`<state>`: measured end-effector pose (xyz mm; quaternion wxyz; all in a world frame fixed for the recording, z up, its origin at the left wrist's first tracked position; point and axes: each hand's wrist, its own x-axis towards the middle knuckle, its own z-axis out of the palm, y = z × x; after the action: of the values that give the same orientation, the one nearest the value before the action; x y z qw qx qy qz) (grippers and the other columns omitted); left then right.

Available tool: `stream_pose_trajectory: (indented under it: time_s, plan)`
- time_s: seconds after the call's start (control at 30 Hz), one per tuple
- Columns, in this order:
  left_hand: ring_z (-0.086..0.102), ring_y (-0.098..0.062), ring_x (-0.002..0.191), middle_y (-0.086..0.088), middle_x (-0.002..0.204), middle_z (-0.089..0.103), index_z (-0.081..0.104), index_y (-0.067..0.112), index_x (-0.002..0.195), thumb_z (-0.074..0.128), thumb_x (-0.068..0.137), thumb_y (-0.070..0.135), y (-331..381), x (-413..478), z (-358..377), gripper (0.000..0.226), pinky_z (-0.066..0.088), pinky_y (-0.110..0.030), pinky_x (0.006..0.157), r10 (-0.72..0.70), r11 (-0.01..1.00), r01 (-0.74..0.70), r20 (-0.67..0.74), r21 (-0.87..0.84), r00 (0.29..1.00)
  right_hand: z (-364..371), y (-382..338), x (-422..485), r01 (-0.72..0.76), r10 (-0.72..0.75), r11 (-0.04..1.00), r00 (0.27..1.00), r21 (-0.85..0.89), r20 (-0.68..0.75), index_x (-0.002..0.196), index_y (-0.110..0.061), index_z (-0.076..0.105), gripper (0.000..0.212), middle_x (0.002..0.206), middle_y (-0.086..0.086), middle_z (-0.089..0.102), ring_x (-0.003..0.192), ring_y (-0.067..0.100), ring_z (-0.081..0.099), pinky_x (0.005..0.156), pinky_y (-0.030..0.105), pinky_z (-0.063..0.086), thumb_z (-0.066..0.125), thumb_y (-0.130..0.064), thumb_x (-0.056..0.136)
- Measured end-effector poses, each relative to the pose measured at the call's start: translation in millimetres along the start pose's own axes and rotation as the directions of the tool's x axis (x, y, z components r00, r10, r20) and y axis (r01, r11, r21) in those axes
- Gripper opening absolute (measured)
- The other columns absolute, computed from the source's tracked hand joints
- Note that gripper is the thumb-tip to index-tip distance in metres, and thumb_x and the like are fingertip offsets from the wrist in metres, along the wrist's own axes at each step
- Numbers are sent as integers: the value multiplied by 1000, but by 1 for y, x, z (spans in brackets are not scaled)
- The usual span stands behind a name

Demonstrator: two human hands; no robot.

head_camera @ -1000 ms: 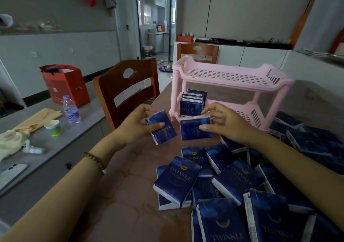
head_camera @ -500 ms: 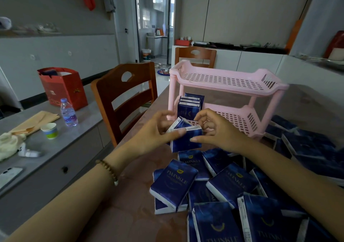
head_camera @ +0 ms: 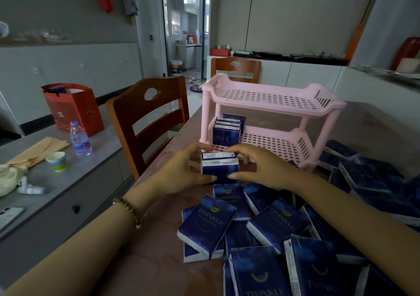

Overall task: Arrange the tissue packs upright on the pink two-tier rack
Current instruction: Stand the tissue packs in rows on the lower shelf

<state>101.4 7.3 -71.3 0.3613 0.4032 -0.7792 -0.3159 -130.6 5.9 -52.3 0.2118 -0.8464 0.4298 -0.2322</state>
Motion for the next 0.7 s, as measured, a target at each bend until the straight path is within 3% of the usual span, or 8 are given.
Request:
stream_pose_trajectory:
  time_s: [0.1, 0.2, 0.33, 0.43, 0.6, 0.7]
  plan:
    - [57, -6, 107, 8, 119, 59, 51, 22, 120, 76, 74, 17, -4, 1, 0, 52, 51, -12, 80, -8, 1000, 8, 0, 7, 1000, 2, 1, 2, -18, 19, 997, 1000, 74, -12, 124, -33, 50, 50, 124, -17, 57, 112, -2, 54, 98, 28, 44, 72, -34, 79]
    - [57, -7, 109, 8, 119, 58, 50, 20, 122, 74, 76, 19, -4, 1, 4, 51, 52, -17, 83, 14, 999, -15, -43, -33, 999, 1, 0, 4, -14, 19, 992, 999, 123, -40, 118, -30, 54, 43, 118, -13, 61, 108, 3, 58, 96, 33, 47, 73, -31, 79]
    - [54, -6, 108, 11, 120, 53, 47, 29, 122, 67, 78, 42, 4, 4, 3, 50, 50, -12, 78, -27, 990, -9, -251, -140, 968, -14, 3, 5, -34, 82, 974, 975, 223, -207, 117, -28, 52, 44, 117, -6, 63, 103, 9, 60, 90, 31, 50, 72, -27, 78]
    - [50, -7, 112, 11, 129, 47, 37, 27, 132, 67, 70, 51, 4, 13, -1, 74, 43, -20, 89, -74, 991, 27, -371, -131, 926, -25, 12, 11, -102, 173, 964, 940, 244, -292, 118, -24, 48, 47, 119, 2, 60, 101, 15, 58, 84, 25, 47, 73, -27, 78]
    - [28, -18, 139, 1, 156, 21, 14, 22, 148, 74, 67, 47, -2, 40, -4, 104, 30, -35, 109, -223, 975, 215, -209, -63, 952, -29, 24, 32, -240, 280, 954, 928, 181, -246, 119, -13, 47, 50, 115, 8, 59, 94, 16, 55, 71, 12, 42, 74, -22, 78]
    - [32, -19, 137, 1, 153, 28, 16, 22, 149, 77, 69, 41, -2, 55, -1, 103, 33, -36, 108, -228, 972, 219, -113, -87, 967, -29, 24, 44, -267, 301, 949, 925, 167, -233, 120, -11, 47, 50, 114, 8, 57, 87, 12, 54, 66, 10, 42, 74, -21, 79]
